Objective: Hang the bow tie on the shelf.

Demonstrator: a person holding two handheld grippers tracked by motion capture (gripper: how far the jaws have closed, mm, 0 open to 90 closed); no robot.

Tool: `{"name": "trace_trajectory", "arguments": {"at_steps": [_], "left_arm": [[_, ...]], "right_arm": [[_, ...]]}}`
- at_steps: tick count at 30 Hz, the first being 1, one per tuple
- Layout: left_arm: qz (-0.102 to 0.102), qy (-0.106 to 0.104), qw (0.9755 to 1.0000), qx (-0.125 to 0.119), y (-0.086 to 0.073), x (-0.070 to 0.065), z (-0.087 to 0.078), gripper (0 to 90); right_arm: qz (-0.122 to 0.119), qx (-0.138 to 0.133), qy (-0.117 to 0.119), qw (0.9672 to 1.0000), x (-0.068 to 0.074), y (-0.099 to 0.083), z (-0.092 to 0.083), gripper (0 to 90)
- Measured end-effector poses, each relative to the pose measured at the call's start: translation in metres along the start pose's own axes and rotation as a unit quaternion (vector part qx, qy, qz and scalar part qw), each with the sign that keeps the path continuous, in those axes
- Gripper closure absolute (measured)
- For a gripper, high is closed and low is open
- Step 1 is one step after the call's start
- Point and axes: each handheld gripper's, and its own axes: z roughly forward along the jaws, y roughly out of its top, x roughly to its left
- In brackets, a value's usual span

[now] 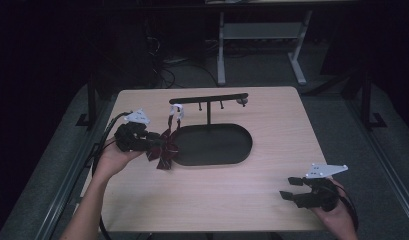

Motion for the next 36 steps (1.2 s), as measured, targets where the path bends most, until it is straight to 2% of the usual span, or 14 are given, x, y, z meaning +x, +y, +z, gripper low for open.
{"name": "trace_trajectory", "arguments": {"at_steps": [9, 18, 36], "left_arm": [[-0.004, -0.001, 1.0000, 0.005, -0.007, -0.001, 0.001, 60.0], [-0.012, -0.001, 0.9999, 0.000, -0.015, -0.004, 0.001, 56.0], [-0.014, 0.002, 0.9999, -0.001, -0.024, -0.009, 0.002, 48.6]], "right_arm": [[-0.001, 0.000, 0.000, 1.0000, 0.000, 0.000, 0.000, 34.6], [0.001, 0.000, 0.000, 1.0000, 0.000, 0.000, 0.000, 34.6], [0.000, -0.002, 0.001, 1.0000, -0.001, 0.000, -0.001, 34.6]]}}
